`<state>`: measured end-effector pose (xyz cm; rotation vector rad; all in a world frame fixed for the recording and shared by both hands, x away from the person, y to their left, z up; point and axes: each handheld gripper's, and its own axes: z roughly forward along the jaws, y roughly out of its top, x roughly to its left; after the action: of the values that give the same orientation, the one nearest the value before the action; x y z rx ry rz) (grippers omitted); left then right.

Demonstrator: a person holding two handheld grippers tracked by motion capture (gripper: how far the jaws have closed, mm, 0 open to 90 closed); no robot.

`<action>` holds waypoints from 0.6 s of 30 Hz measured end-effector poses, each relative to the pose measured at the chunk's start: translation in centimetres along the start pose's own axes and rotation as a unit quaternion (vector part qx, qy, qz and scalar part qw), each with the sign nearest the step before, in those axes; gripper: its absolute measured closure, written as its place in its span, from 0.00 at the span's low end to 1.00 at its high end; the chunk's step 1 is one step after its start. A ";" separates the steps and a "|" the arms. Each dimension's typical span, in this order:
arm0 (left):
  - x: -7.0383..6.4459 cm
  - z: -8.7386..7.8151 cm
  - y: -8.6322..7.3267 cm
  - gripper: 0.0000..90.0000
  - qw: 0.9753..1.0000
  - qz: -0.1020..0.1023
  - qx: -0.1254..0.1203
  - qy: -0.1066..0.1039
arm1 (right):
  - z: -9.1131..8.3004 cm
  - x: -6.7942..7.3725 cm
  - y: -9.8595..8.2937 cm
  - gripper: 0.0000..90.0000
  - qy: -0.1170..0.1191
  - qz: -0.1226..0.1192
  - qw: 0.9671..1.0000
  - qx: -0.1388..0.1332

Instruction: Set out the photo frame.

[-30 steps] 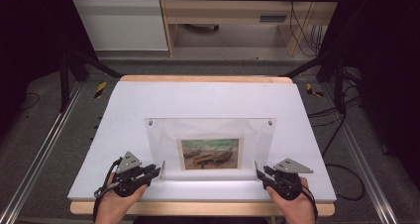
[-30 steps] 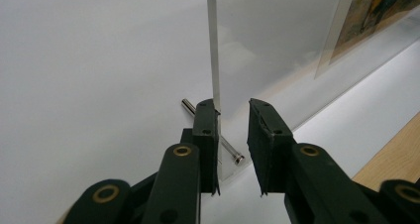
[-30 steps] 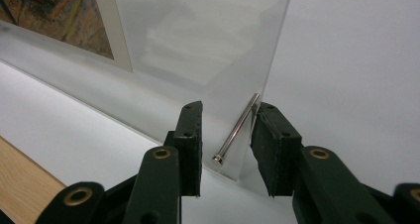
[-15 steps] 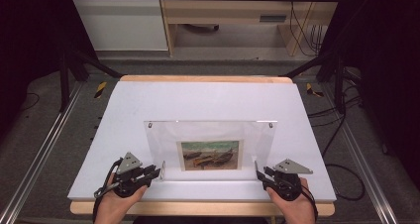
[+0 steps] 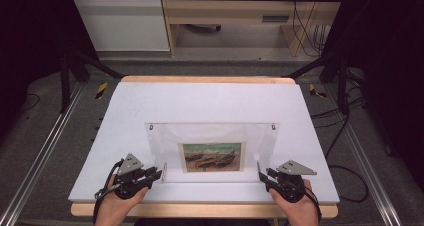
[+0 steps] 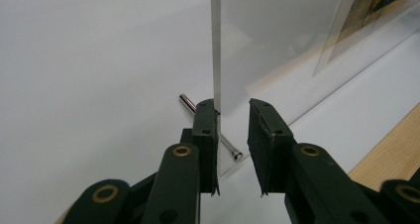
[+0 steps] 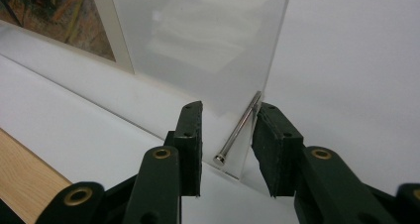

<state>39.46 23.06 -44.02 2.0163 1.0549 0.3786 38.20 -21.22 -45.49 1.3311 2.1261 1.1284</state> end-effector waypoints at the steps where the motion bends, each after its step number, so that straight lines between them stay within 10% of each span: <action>1: 0.0 0.0 0.0 0.81 1.000 0.000 0.000 0.000 | 0.0 0.0 0.0 0.72 0.000 0.001 1.000 0.000; 18: 0.4 -0.2 0.1 0.73 1.000 -0.002 -0.008 -0.012 | -0.1 -0.1 0.1 0.62 0.005 0.007 1.000 -0.005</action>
<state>39.65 23.47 -43.86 1.9990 1.0374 0.3587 38.22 -21.31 -45.37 1.3403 2.1183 1.1538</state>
